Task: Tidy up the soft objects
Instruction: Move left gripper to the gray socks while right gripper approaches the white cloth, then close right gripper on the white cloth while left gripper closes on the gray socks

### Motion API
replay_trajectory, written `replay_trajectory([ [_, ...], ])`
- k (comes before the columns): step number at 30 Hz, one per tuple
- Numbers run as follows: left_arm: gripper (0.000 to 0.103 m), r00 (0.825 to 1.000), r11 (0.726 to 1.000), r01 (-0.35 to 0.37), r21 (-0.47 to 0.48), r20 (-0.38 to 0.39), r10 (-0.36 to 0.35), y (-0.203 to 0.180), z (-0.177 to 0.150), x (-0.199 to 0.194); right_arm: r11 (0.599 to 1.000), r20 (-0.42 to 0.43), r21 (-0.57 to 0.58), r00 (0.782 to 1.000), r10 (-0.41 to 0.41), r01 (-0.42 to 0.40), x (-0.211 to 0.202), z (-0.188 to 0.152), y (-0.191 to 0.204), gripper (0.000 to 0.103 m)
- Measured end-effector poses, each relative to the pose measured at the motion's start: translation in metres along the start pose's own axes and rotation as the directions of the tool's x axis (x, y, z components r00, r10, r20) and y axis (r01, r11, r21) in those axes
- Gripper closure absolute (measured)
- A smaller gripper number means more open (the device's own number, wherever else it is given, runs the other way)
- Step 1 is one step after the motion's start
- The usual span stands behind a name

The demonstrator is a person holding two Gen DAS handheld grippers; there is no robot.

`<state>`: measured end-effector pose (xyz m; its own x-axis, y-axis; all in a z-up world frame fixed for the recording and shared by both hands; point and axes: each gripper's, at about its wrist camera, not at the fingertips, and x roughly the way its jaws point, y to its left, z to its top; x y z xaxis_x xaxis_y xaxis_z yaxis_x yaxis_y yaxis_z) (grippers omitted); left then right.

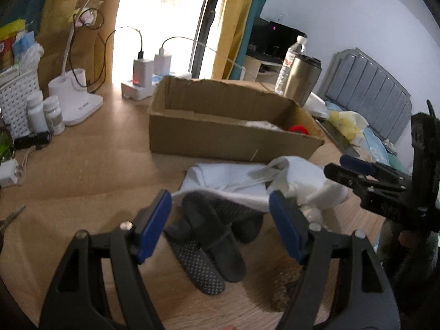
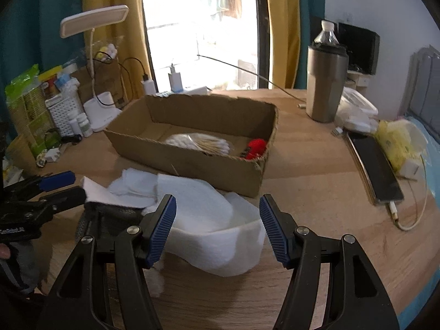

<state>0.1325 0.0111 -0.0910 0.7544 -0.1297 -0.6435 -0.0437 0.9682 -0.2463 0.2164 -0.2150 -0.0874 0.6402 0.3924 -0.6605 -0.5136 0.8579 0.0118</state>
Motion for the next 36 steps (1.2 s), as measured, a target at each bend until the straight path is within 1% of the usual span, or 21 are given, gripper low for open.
replay_trajectory([
  [6, 0.028, 1.0, 1.0, 0.013, -0.022, -0.023, -0.014, 0.003, -0.01, 0.005, 1.0, -0.033, -0.001, 0.999, 0.003, -0.003, 0.012, -0.006, -0.001, 0.037],
  [10, 0.027, 1.0, 0.999, 0.026, -0.035, -0.013, -0.027, 0.007, -0.014, 0.002, 1.0, -0.05, -0.007, 0.999, 0.011, -0.011, 0.018, -0.009, 0.001, 0.037],
  [12, 0.027, 0.999, 0.999, 0.037, -0.04, -0.025, -0.038, 0.008, -0.016, 0.003, 1.0, -0.054, -0.007, 0.998, 0.014, -0.014, 0.02, -0.01, 0.001, 0.037],
  [17, 0.027, 0.997, 0.999, 0.052, -0.017, -0.06, -0.053, 0.002, -0.022, 0.011, 1.0, -0.061, -0.001, 0.998, 0.02, -0.021, 0.023, -0.011, -0.001, 0.037],
  [22, 0.027, 0.995, 0.999, 0.034, 0.004, -0.097, -0.033, -0.002, -0.021, 0.023, 0.999, -0.06, 0.002, 0.998, 0.035, -0.035, 0.022, -0.014, -0.004, 0.037],
  [24, 0.027, 0.995, 1.0, 0.028, 0.014, -0.101, -0.026, -0.003, -0.019, 0.027, 0.999, -0.06, -0.006, 0.997, 0.043, -0.043, 0.022, -0.014, -0.004, 0.042],
  [25, 0.027, 0.994, 1.0, 0.025, 0.017, -0.106, -0.023, -0.004, -0.019, 0.029, 0.999, -0.064, -0.01, 0.997, 0.048, -0.049, 0.023, -0.015, -0.004, 0.048],
  [28, 0.027, 0.992, 1.0, 0.017, 0.012, -0.124, -0.015, -0.002, -0.017, 0.034, 0.998, -0.059, -0.018, 0.996, 0.066, -0.067, 0.022, -0.017, -0.001, 0.057],
  [29, 0.027, 0.991, 1.0, 0.011, 0.013, -0.131, -0.009, -0.002, -0.018, 0.036, 0.997, -0.056, -0.027, 0.996, 0.071, -0.072, 0.022, -0.017, 0.0, 0.064],
  [31, 0.027, 0.99, 1.0, 0.004, 0.019, -0.143, -0.001, -0.003, -0.019, 0.039, 0.997, -0.051, -0.037, 0.996, 0.071, -0.073, 0.021, -0.017, 0.003, 0.072],
  [32, 0.027, 0.989, 1.0, 0.0, 0.023, -0.147, 0.003, -0.004, -0.019, 0.04, 0.997, -0.042, -0.044, 0.997, 0.063, -0.065, 0.019, -0.017, 0.003, 0.082],
  [33, 0.027, 0.989, 1.0, -0.005, 0.026, -0.147, 0.009, -0.004, -0.019, 0.04, 0.997, -0.037, -0.044, 0.997, 0.062, -0.064, 0.019, -0.017, 0.003, 0.087],
  [34, 0.027, 0.989, 1.0, -0.006, 0.028, -0.147, 0.01, -0.004, -0.019, 0.04, 0.997, -0.032, -0.04, 0.998, 0.062, -0.063, 0.017, -0.016, 0.002, 0.09],
  [36, 0.028, 0.989, 1.0, -0.005, 0.028, -0.145, 0.009, -0.004, -0.019, 0.04, 0.997, -0.022, -0.035, 0.998, 0.062, -0.063, 0.015, -0.016, -0.001, 0.092],
])
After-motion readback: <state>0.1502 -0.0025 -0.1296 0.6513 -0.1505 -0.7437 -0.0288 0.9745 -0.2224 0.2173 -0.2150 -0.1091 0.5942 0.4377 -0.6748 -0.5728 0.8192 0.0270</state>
